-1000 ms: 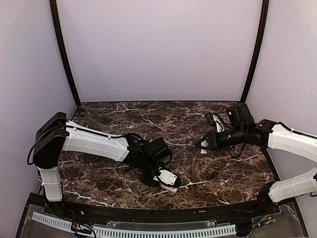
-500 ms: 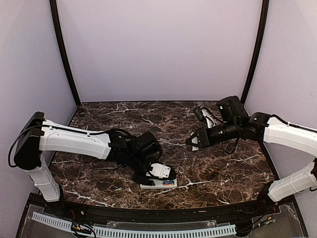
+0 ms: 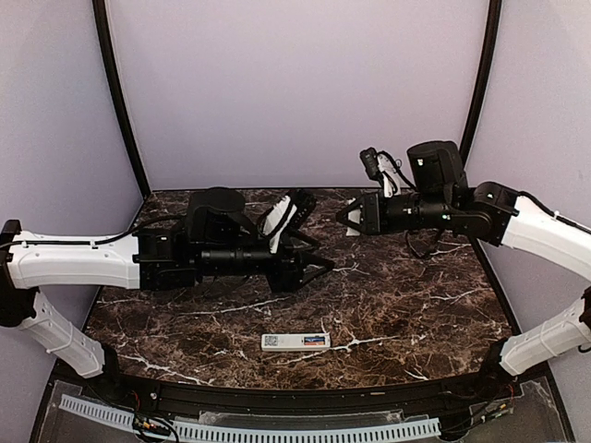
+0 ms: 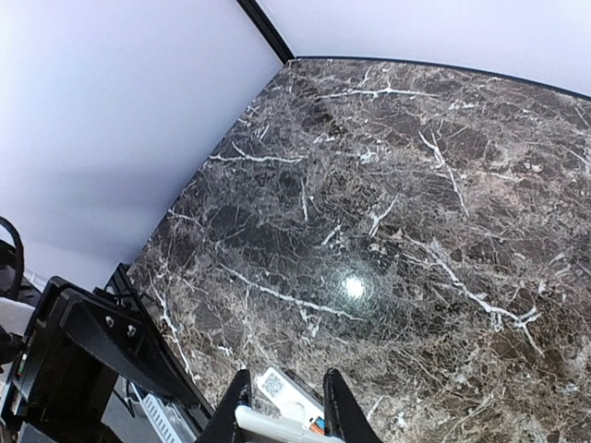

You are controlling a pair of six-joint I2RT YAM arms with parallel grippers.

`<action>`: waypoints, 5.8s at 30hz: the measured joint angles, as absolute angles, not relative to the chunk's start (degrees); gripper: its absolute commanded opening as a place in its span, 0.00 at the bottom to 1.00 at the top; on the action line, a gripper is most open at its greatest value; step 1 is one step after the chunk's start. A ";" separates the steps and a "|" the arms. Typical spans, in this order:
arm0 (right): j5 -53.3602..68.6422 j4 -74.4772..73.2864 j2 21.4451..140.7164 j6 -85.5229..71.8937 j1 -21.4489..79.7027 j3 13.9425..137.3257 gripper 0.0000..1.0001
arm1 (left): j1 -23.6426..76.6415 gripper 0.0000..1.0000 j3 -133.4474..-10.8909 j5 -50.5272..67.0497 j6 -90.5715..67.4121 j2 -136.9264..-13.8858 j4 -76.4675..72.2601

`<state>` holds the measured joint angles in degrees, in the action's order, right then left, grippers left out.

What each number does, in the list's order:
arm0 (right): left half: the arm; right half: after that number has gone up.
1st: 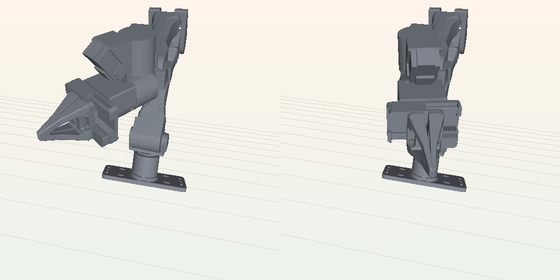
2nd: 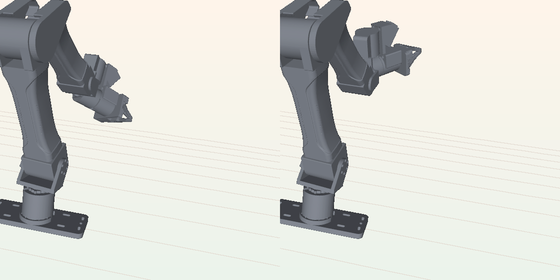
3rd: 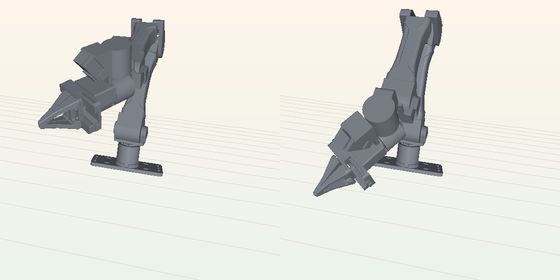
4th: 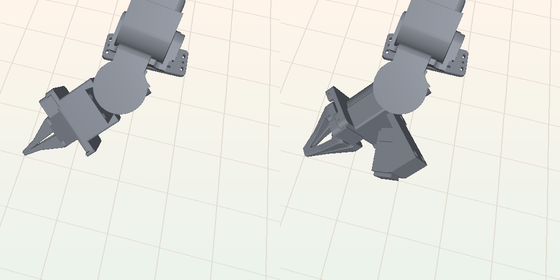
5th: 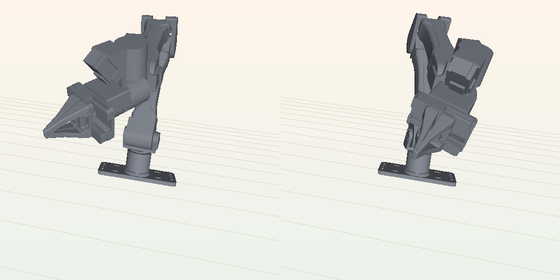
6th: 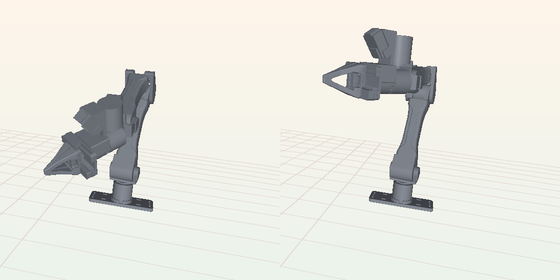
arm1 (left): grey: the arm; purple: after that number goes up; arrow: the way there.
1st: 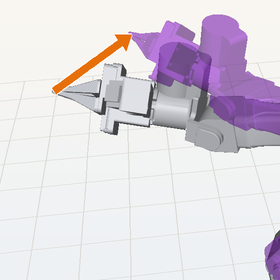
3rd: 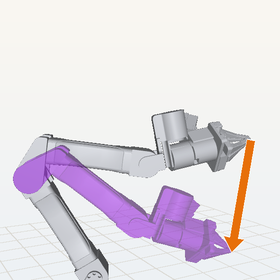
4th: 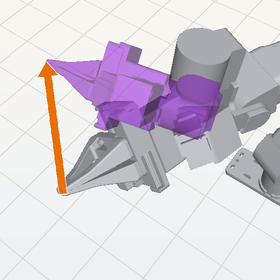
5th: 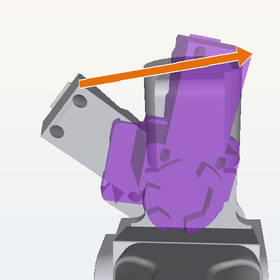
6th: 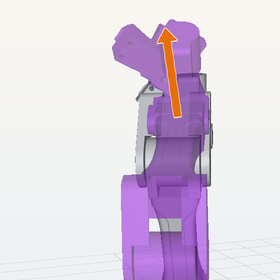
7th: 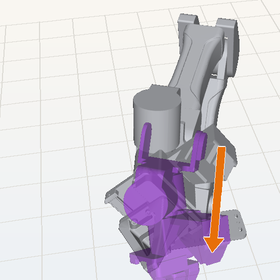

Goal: Load the batteries into the remote control
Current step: Pass from the right arm to the left, then pass from the left arm to the right

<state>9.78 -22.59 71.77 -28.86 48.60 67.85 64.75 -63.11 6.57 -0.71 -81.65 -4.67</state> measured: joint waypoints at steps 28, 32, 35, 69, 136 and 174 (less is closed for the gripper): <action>-1.30 -18.96 74.96 -34.63 54.48 70.72 0.01 | 62.13 0.05 -63.81 6.70 -23.31 -88.40 -24.21; -0.97 -18.44 74.96 -34.63 54.78 70.72 0.01 | 61.93 0.02 -63.83 6.85 -23.20 -88.97 -24.16; -0.86 -17.91 74.96 -34.61 54.83 70.72 0.01 | 61.71 0.00 -63.83 6.85 -23.20 -89.03 -24.23; 1.91 -16.91 73.38 -32.10 54.94 71.99 0.00 | 59.79 0.27 -60.80 4.40 -21.12 -84.16 -23.94; 7.20 -14.83 71.75 -25.39 55.42 72.29 0.65 | 59.79 0.00 -62.78 11.97 -16.19 -87.15 -29.67; 34.81 12.29 69.54 -32.05 50.24 63.07 0.00 | 60.07 0.26 -56.27 18.04 -17.91 -80.36 -44.53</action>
<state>34.81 12.29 69.54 -32.05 50.24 63.07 60.07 -56.27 18.04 -17.91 -80.36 -44.53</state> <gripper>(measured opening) 0.005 0.011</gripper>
